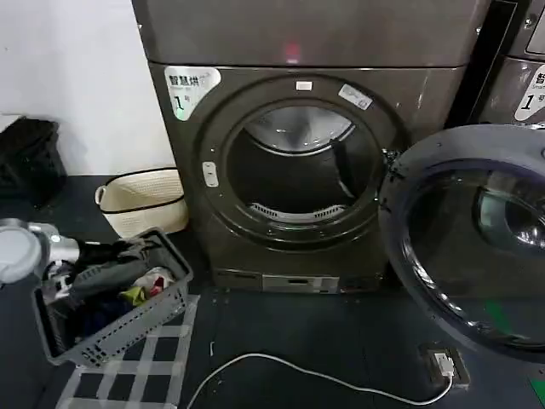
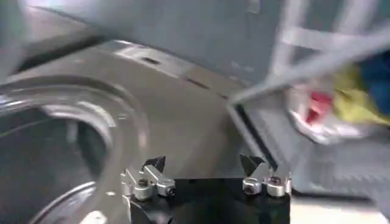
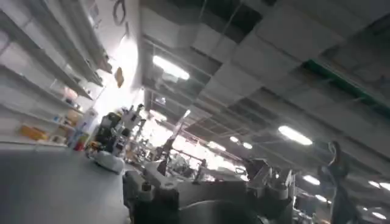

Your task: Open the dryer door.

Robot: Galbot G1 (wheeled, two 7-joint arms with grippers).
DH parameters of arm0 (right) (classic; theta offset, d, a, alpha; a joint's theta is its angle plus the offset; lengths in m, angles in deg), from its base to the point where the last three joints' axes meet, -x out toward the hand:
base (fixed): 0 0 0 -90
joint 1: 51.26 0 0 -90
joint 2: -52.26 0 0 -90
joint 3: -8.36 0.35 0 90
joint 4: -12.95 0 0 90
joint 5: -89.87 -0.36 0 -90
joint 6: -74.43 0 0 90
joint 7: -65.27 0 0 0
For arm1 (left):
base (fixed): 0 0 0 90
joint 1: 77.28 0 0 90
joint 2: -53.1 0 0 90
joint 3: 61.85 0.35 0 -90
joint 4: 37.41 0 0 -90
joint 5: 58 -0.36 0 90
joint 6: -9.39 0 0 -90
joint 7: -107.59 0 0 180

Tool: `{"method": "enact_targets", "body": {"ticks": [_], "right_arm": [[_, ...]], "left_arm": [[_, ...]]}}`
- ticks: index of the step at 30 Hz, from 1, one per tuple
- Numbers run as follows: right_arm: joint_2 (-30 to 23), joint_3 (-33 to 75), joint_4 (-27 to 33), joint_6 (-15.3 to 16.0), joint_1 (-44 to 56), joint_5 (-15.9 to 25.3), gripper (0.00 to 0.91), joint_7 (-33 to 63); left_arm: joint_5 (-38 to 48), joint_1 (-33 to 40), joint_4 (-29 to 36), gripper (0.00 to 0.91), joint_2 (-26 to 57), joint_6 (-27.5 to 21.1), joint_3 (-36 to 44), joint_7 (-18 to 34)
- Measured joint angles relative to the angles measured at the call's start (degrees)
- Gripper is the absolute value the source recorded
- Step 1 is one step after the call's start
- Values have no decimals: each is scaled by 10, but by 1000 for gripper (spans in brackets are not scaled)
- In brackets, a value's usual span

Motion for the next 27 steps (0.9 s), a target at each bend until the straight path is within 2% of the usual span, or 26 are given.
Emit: {"method": "enact_targets", "body": {"ticks": [5, 7, 15, 20, 27], "right_arm": [[-7, -2, 0, -1, -3, -20, 907, -13], [-9, -7, 3, -16, -3, -34, 907, -13], [-16, -12, 0, -20, -3, -35, 907, -21], [-16, -12, 6, -39, -3, -46, 907, -25], [-17, -15, 7, -43, -5, -43, 907, -26]], "left_arm": [[-93, 18, -15, 907, -4, -1, 17, -4], [-114, 23, -22, 907, -3, -1, 30, -6], [-131, 31, -24, 907, -4, -1, 61, -11], [-134, 34, -27, 907, -5, -1, 69, -12], [-145, 37, -29, 907, -6, -1, 70, -12]]}}
